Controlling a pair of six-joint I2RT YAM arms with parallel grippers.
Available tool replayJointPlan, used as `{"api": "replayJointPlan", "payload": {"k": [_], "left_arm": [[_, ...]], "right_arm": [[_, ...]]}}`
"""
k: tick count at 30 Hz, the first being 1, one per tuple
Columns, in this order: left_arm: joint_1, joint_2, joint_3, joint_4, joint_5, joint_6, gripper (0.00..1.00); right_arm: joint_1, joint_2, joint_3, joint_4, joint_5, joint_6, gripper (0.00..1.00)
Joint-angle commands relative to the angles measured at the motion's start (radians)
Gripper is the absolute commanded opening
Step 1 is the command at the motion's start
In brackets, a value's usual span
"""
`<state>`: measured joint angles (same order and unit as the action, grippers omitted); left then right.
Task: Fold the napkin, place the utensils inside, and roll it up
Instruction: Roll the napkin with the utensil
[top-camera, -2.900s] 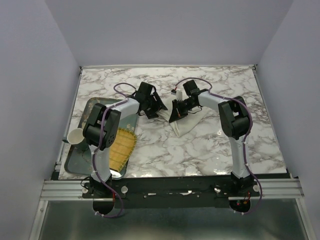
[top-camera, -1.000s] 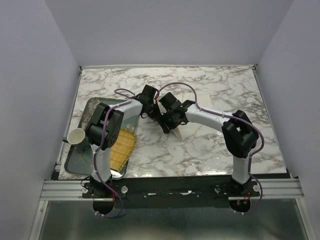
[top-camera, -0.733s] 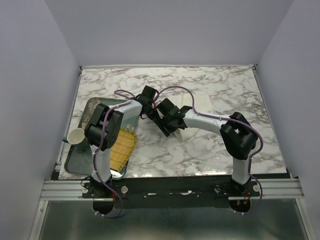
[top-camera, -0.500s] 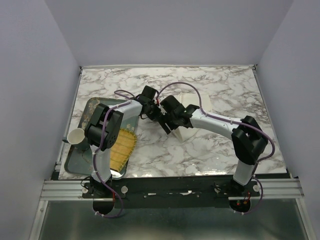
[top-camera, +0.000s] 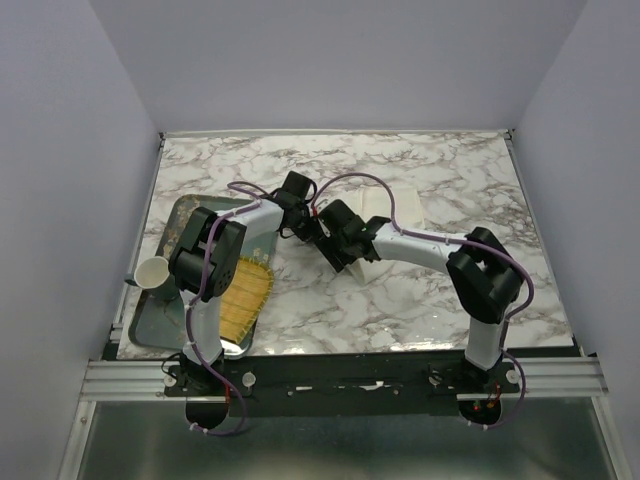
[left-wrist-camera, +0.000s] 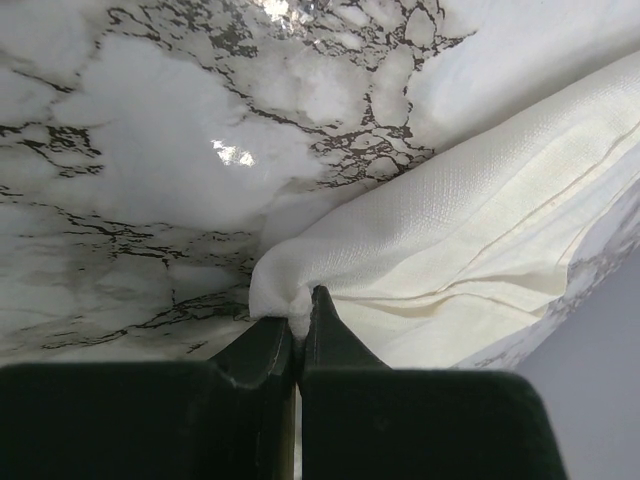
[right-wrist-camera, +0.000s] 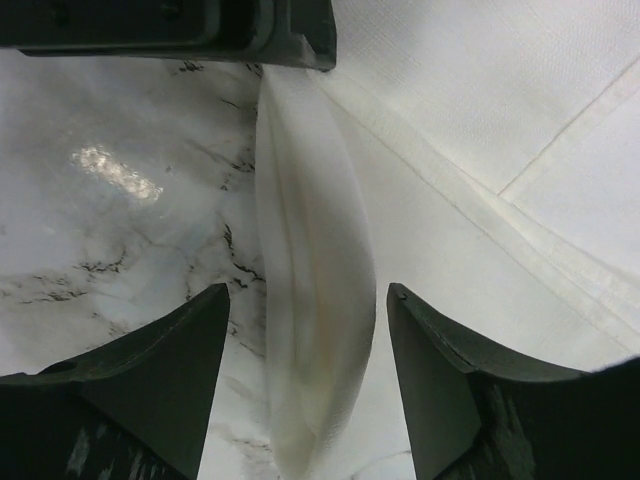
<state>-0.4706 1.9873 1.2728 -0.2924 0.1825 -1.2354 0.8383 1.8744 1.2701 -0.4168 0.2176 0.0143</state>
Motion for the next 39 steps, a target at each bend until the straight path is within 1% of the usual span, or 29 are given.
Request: {"api": "replayJointPlan", "payload": {"k": [1, 3, 6, 13, 15, 17, 18, 20, 21, 23, 24, 26, 27, 29, 30, 31, 33, 34, 36, 37, 38, 39], "left_arm": [[0.004, -0.008, -0.009, -0.082, 0.023, -0.019, 0.0], [0.006, -0.005, -0.004, -0.085, 0.028, -0.027, 0.0], [0.009, -0.005, -0.004, -0.091, 0.031, -0.033, 0.0], [0.018, -0.012, -0.006, -0.094, 0.055, -0.036, 0.0], [0.016, -0.016, -0.006, -0.097, 0.051, -0.035, 0.0], [0.016, -0.018, -0.007, -0.102, 0.051, -0.029, 0.0], [0.016, -0.018, -0.009, -0.102, 0.052, -0.03, 0.0], [0.016, -0.016, -0.015, -0.1, 0.058, -0.03, 0.0], [0.016, -0.015, -0.016, -0.097, 0.061, -0.03, 0.0], [0.015, -0.016, -0.016, -0.099, 0.063, -0.026, 0.0], [0.016, -0.021, -0.015, -0.1, 0.06, -0.018, 0.0], [0.016, -0.028, -0.012, -0.111, 0.037, -0.009, 0.0], [0.016, -0.034, -0.012, -0.114, 0.031, -0.003, 0.0], [0.018, -0.038, -0.012, -0.11, 0.025, 0.005, 0.0], [0.017, -0.039, -0.012, -0.105, 0.025, 0.008, 0.0], [0.016, -0.035, -0.01, -0.105, 0.026, 0.016, 0.0], [0.016, -0.028, -0.003, -0.099, 0.035, 0.027, 0.0], [0.016, -0.027, 0.003, -0.096, 0.034, 0.054, 0.0], [0.015, -0.03, 0.02, -0.085, 0.012, 0.092, 0.0], [0.013, -0.033, 0.023, -0.07, 0.005, 0.118, 0.06], [0.015, -0.041, 0.029, -0.062, -0.017, 0.167, 0.14], [0.013, -0.066, 0.023, -0.054, -0.052, 0.186, 0.24]], "right_arm": [[0.022, 0.017, -0.037, 0.073, 0.081, -0.005, 0.69], [0.033, 0.023, -0.044, 0.084, 0.121, -0.007, 0.65], [0.05, 0.034, -0.051, 0.09, 0.157, 0.001, 0.63], [0.067, 0.075, -0.071, 0.111, 0.265, 0.024, 0.64], [0.062, 0.083, -0.072, 0.118, 0.263, 0.032, 0.63], [0.051, 0.086, -0.072, 0.119, 0.232, 0.041, 0.59], [0.048, 0.086, -0.072, 0.119, 0.221, 0.047, 0.54], [0.038, 0.091, -0.066, 0.121, 0.191, 0.046, 0.49], [0.036, 0.094, -0.064, 0.121, 0.18, 0.042, 0.43], [0.024, 0.1, -0.064, 0.119, 0.141, 0.041, 0.39], [0.021, 0.101, -0.067, 0.118, 0.123, 0.044, 0.34], [0.005, 0.103, -0.074, 0.116, 0.062, 0.052, 0.3], [-0.002, 0.104, -0.077, 0.115, 0.036, 0.056, 0.26], [-0.022, 0.103, -0.083, 0.113, -0.05, 0.061, 0.22], [-0.028, 0.103, -0.083, 0.115, -0.081, 0.062, 0.17], [-0.045, 0.101, -0.086, 0.113, -0.145, 0.065, 0.14], [-0.064, 0.101, -0.089, 0.115, -0.213, 0.065, 0.1], [-0.091, 0.1, -0.092, 0.115, -0.31, 0.067, 0.08], [-0.114, 0.1, -0.092, 0.118, -0.388, 0.067, 0.04], [-0.139, 0.106, -0.089, 0.118, -0.474, 0.067, 0.02], [-0.151, 0.112, -0.081, 0.118, -0.512, 0.069, 0.01], [-0.165, 0.115, -0.081, 0.118, -0.546, 0.067, 0.0]]}}
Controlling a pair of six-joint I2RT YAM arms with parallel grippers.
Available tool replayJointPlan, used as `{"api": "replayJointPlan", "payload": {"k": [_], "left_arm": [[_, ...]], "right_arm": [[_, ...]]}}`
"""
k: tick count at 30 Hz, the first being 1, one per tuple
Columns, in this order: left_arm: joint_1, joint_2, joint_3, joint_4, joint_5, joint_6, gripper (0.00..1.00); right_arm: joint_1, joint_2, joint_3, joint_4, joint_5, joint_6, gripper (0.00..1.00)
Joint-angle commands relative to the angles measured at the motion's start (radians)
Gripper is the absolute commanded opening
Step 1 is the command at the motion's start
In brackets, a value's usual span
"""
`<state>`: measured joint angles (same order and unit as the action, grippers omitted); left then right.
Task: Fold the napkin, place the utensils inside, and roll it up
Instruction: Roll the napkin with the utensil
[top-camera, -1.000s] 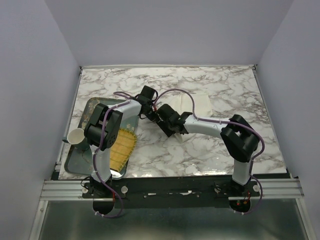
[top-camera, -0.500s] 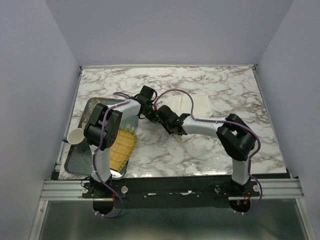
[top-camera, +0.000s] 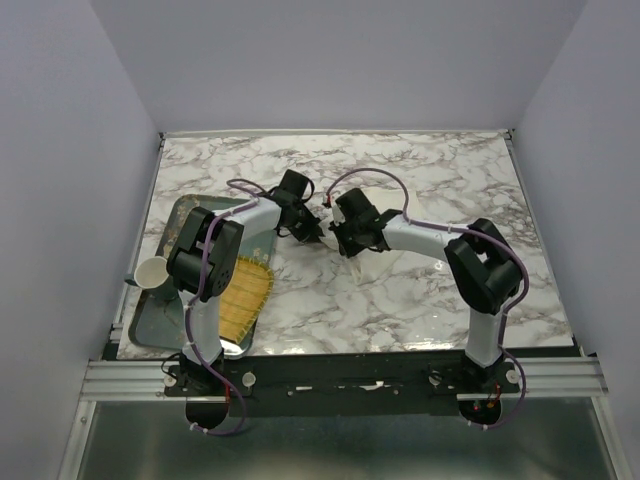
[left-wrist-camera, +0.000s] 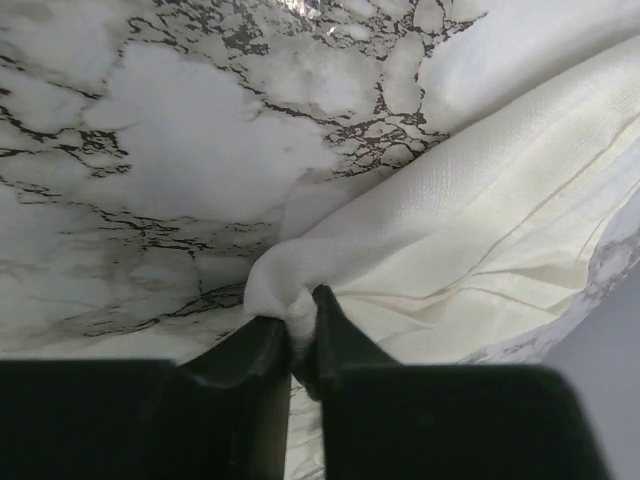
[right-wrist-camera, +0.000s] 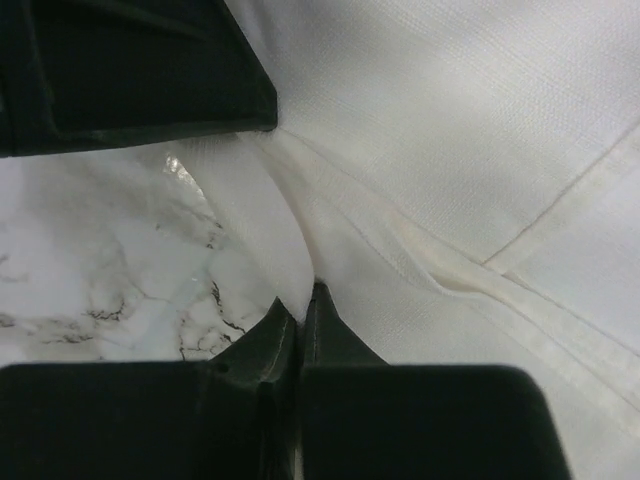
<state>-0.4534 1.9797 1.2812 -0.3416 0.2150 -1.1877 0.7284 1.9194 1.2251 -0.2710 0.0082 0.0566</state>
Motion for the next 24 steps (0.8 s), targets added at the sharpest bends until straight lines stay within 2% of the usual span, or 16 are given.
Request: {"api": "replayJointPlan", "payload": {"k": [1, 2, 3, 8, 9, 11, 13, 17, 18, 21, 24], "left_arm": [[-0.001, -0.074, 0.009, 0.006, -0.104, 0.157, 0.33], [-0.002, -0.093, 0.004, 0.013, -0.124, 0.199, 0.47], [-0.002, -0.122, 0.004, 0.018, -0.141, 0.221, 0.52], [-0.01, -0.176, 0.03, -0.025, -0.18, 0.336, 0.6], [-0.011, -0.194, 0.023, -0.023, -0.168, 0.356, 0.67], [-0.024, -0.212, -0.009, -0.037, -0.164, 0.384, 0.68], [-0.033, -0.255, -0.06, 0.005, -0.125, 0.398, 0.65], [-0.079, -0.269, -0.117, 0.047, -0.043, 0.405, 0.35], [-0.085, -0.271, -0.12, 0.05, -0.042, 0.407, 0.3], [-0.102, -0.275, -0.135, 0.085, -0.02, 0.41, 0.22], [-0.11, -0.266, -0.128, 0.078, -0.012, 0.413, 0.2]], "right_arm": [[-0.085, 0.082, -0.035, -0.027, -0.414, 0.029, 0.01], [-0.104, 0.092, -0.032, -0.027, -0.457, 0.032, 0.01], [-0.119, 0.098, -0.032, -0.022, -0.499, 0.038, 0.0], [-0.199, 0.148, -0.036, 0.007, -0.71, 0.057, 0.0], [-0.21, 0.165, -0.038, 0.012, -0.734, 0.071, 0.0], [-0.23, 0.179, -0.044, 0.035, -0.79, 0.086, 0.01], [-0.241, 0.207, -0.039, 0.045, -0.827, 0.103, 0.01], [-0.248, 0.247, -0.035, 0.062, -0.878, 0.118, 0.01], [-0.251, 0.254, -0.035, 0.064, -0.879, 0.132, 0.01], [-0.267, 0.262, -0.038, 0.064, -0.876, 0.141, 0.01], [-0.279, 0.265, -0.039, 0.061, -0.886, 0.144, 0.01]]}}
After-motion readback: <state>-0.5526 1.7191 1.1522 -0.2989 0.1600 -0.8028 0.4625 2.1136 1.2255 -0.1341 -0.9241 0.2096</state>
